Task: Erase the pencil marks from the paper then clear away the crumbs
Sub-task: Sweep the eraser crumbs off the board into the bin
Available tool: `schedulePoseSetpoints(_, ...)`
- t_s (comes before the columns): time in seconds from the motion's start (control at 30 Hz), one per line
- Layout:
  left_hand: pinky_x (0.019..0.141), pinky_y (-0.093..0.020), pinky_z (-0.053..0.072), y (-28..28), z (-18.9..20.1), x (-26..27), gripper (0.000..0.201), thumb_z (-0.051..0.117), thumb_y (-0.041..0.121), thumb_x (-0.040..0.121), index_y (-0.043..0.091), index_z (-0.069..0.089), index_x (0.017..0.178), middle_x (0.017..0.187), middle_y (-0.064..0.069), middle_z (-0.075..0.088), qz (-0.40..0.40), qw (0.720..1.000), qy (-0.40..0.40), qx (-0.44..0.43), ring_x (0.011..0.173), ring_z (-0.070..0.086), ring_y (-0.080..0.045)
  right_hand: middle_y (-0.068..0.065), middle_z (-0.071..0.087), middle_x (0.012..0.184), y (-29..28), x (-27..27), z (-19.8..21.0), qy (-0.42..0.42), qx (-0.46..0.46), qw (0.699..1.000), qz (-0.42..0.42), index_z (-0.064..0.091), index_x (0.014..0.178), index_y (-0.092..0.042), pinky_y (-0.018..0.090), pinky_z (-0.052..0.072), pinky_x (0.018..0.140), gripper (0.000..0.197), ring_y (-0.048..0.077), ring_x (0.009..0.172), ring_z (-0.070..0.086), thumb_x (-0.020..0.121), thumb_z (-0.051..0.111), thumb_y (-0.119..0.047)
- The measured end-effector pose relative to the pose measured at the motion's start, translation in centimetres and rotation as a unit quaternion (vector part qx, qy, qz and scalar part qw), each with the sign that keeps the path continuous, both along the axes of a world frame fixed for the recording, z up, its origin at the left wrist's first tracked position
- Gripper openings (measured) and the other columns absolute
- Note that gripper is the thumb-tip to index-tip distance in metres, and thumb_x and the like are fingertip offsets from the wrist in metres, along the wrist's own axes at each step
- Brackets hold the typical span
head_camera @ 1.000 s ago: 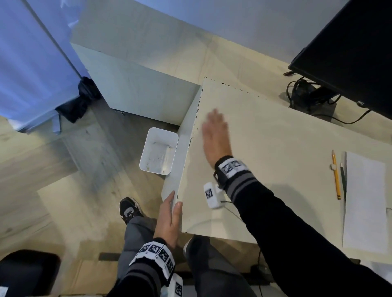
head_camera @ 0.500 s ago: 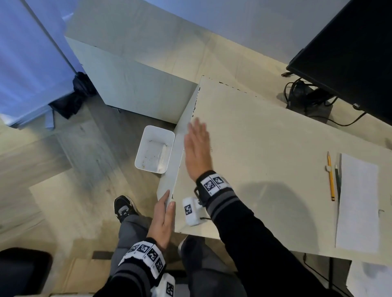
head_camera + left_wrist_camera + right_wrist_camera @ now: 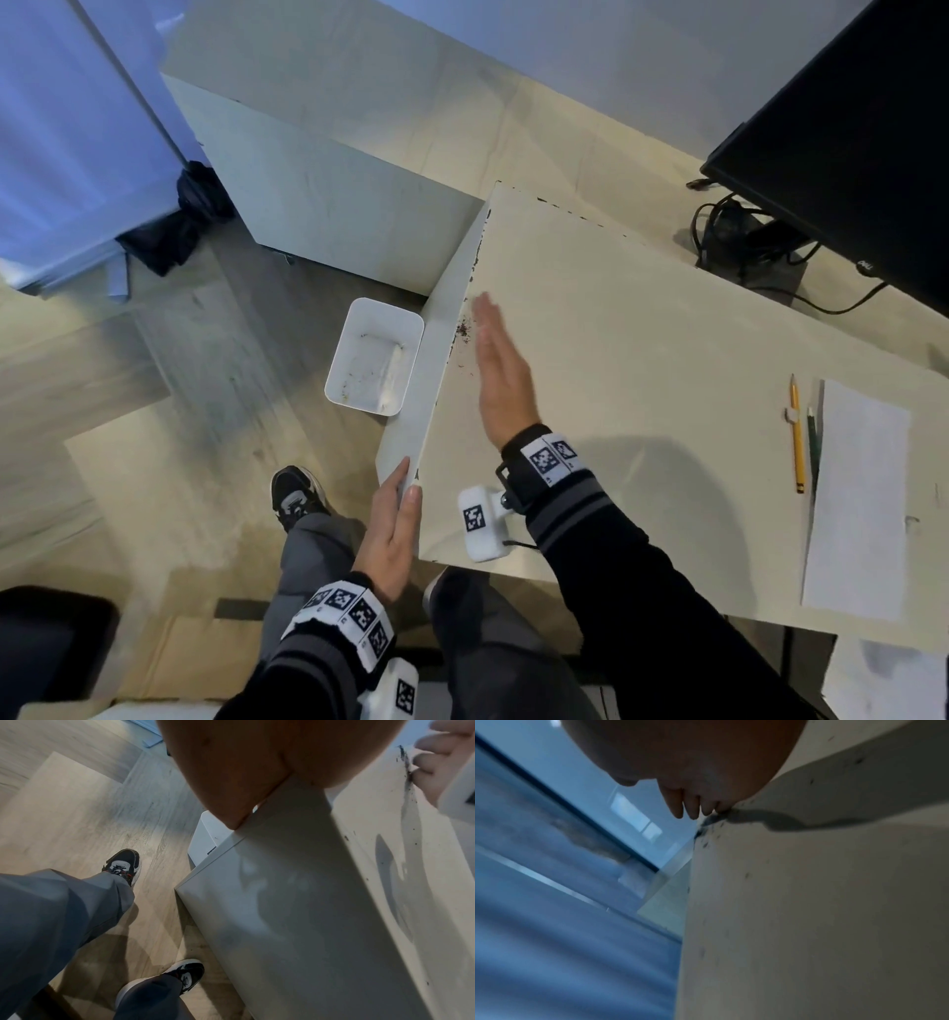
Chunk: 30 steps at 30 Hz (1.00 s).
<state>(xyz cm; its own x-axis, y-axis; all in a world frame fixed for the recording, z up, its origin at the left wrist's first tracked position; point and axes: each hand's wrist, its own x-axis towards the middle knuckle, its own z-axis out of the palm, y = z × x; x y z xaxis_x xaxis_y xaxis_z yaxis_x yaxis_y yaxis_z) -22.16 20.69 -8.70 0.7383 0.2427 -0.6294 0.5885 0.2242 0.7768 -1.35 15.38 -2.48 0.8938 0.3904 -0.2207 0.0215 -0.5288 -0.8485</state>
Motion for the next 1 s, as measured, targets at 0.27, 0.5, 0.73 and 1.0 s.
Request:
schedulePoseSetpoints(0.27, 0.108, -0.006, 0.017, -0.2, 0.0, 0.1, 0.088, 0.027, 0.077, 0.084, 0.023, 0.026, 0.154, 0.156, 0.011, 0.03, 0.002, 1.0, 0.0, 0.006, 0.141, 0.025, 0.005, -0.001, -0.004, 0.165, 2.3, -2.5, -1.9, -0.059, -0.15, 0.982, 0.097, 0.012, 0.157, -0.014, 0.035, -0.008, 0.123, 0.068, 0.01, 0.15, -0.012, 0.1, 0.007, -0.051)
schedulePoseSetpoints(0.5, 0.106, -0.004, 0.017, -0.2, 0.1, 0.0, 0.085, 0.028, 0.077, 0.085, 0.026, 0.027, 0.154, 0.155, 0.012, 0.031, 0.003, 1.0, 0.003, 0.007, 0.141, 0.026, 0.005, -0.008, 0.004, 0.164, -3.5, 0.4, -1.4, -0.072, -0.135, 0.982, -0.105, 0.018, 0.156, -0.021, 0.042, 0.004, 0.124, 0.061, 0.005, 0.15, -0.004, 0.104, 0.015, -0.051)
schedulePoseSetpoints(0.73, 0.117, -0.022, 0.021, -0.1, -0.1, 0.0, 0.088, 0.028, 0.078, 0.086, 0.022, 0.027, 0.154, 0.155, 0.01, 0.033, 0.008, 1.0, 0.0, 0.004, 0.142, 0.028, 0.002, -0.004, 0.012, 0.164, -0.3, -3.4, -0.6, -0.067, -0.056, 0.994, 0.062, 0.026, 0.155, -0.017, 0.037, 0.004, 0.124, 0.056, 0.008, 0.151, 0.0, 0.104, 0.024, -0.043)
schedulePoseSetpoints(1.0, 0.119, -0.024, 0.017, 0.1, 0.0, -0.1, 0.09, 0.025, 0.084, 0.084, 0.028, 0.025, 0.155, 0.157, 0.014, 0.03, 0.002, 1.0, 0.011, -0.015, 0.143, 0.024, 0.004, 0.0, -0.001, 0.164, -6.4, -4.6, -2.9, -0.074, -0.183, 0.98, -0.04, 0.017, 0.156, -0.015, 0.046, -0.003, 0.123, 0.07, 0.014, 0.151, -0.009, 0.1, 0.006, -0.056)
